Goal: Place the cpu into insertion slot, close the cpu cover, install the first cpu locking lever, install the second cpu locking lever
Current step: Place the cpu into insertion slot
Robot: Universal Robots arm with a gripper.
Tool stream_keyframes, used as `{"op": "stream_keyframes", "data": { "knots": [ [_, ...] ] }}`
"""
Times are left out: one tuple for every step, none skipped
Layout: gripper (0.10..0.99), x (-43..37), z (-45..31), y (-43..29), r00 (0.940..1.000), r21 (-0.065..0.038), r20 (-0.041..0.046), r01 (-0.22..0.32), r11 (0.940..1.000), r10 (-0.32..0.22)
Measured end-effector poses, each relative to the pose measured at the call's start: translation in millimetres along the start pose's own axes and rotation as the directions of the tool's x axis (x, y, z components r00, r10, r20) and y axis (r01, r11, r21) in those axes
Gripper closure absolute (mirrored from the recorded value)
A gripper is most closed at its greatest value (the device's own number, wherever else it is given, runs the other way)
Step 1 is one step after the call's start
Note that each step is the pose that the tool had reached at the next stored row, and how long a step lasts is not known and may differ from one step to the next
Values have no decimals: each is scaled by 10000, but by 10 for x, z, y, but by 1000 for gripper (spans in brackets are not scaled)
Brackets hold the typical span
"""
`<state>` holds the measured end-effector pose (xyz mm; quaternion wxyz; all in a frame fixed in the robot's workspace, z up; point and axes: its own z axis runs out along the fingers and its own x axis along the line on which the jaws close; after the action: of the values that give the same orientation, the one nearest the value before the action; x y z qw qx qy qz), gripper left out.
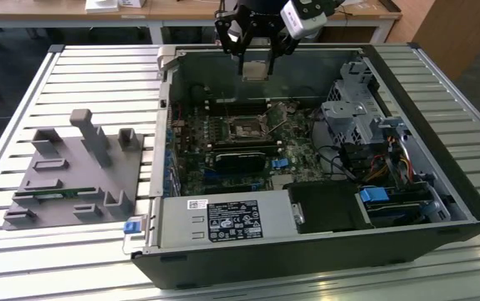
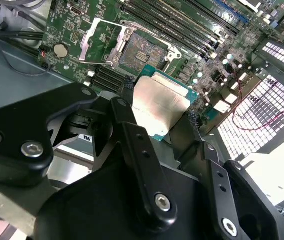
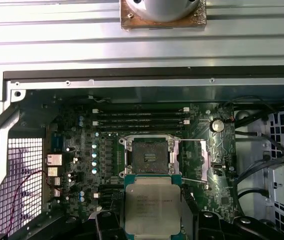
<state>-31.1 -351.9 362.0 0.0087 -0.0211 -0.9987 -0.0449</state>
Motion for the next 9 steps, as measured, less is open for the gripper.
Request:
{"op": "stream_keyframes", "data": {
  "knots": [
    [549,0,0,0,10000,0,0,-5,10000,5],
    [549,0,0,0,10000,0,1,-10,10000,10],
    [549,0,0,0,10000,0,2,-16,10000,16],
    [549,0,0,0,10000,0,2,-21,10000,21],
    [549,0,0,0,10000,-1,3,-26,10000,26],
    [549,0,0,0,10000,0,3,-31,10000,31],
    [549,0,0,0,10000,0,3,-37,10000,37],
    [549,0,0,0,10000,0,3,-42,10000,42],
    [549,0,0,0,10000,-1,4,-46,10000,46]
  ]
}}
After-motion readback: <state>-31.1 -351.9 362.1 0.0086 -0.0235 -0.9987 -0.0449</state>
